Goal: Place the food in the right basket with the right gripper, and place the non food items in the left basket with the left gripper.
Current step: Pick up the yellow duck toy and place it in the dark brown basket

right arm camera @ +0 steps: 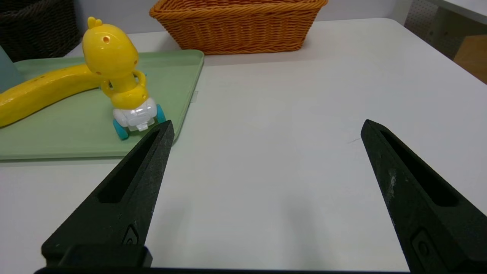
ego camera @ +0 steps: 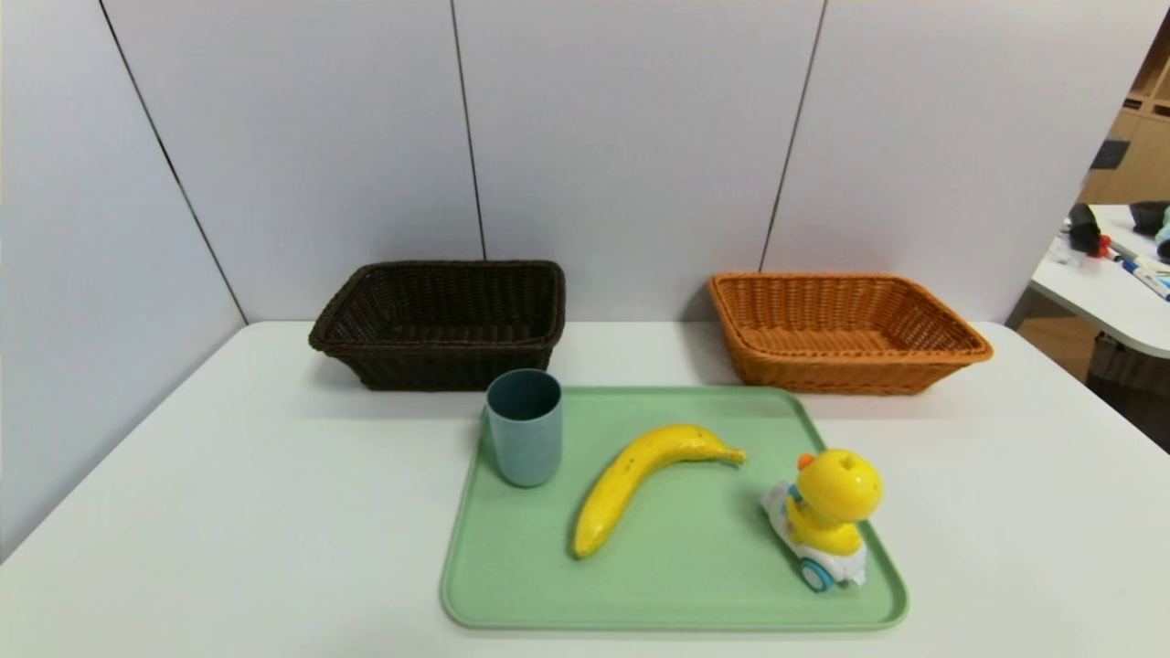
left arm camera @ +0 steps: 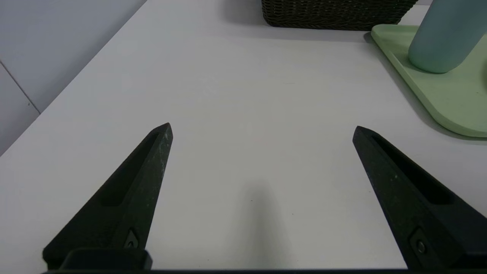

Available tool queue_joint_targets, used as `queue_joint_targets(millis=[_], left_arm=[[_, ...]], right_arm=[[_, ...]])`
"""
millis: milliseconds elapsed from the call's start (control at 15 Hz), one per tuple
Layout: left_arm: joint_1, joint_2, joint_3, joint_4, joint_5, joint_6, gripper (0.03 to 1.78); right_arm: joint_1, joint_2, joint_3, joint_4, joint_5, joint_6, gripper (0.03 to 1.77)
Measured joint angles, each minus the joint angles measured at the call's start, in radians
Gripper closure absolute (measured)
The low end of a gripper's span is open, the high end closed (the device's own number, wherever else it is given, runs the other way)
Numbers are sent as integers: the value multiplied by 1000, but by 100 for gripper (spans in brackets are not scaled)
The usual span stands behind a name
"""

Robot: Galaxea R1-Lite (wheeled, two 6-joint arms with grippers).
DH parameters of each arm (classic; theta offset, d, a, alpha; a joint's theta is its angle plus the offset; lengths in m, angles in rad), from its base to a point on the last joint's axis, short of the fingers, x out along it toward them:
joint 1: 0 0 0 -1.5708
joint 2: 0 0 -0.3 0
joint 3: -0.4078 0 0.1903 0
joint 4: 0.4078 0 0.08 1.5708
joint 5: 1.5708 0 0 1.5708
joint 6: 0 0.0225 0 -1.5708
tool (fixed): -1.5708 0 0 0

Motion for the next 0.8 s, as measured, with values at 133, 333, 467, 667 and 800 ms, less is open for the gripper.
queue_joint_targets(millis=[133, 333, 467, 667, 800], left_arm=[[0, 0, 0, 1, -1, 13, 12], [0, 0, 0, 1, 1, 19, 12], [0, 0, -10, 1, 1, 21, 12], [0, 0, -90, 63, -9, 24, 12], [0, 0, -181, 146, -12, 26, 12]], right_arm=[[0, 0, 0, 0, 0, 5, 11], [0, 0, 0, -7, -3, 7, 11], [0, 1, -36, 1, -4, 1, 11], [0, 40, -245, 123, 7, 0, 11], [-1, 95, -418, 231, 28, -9, 11]])
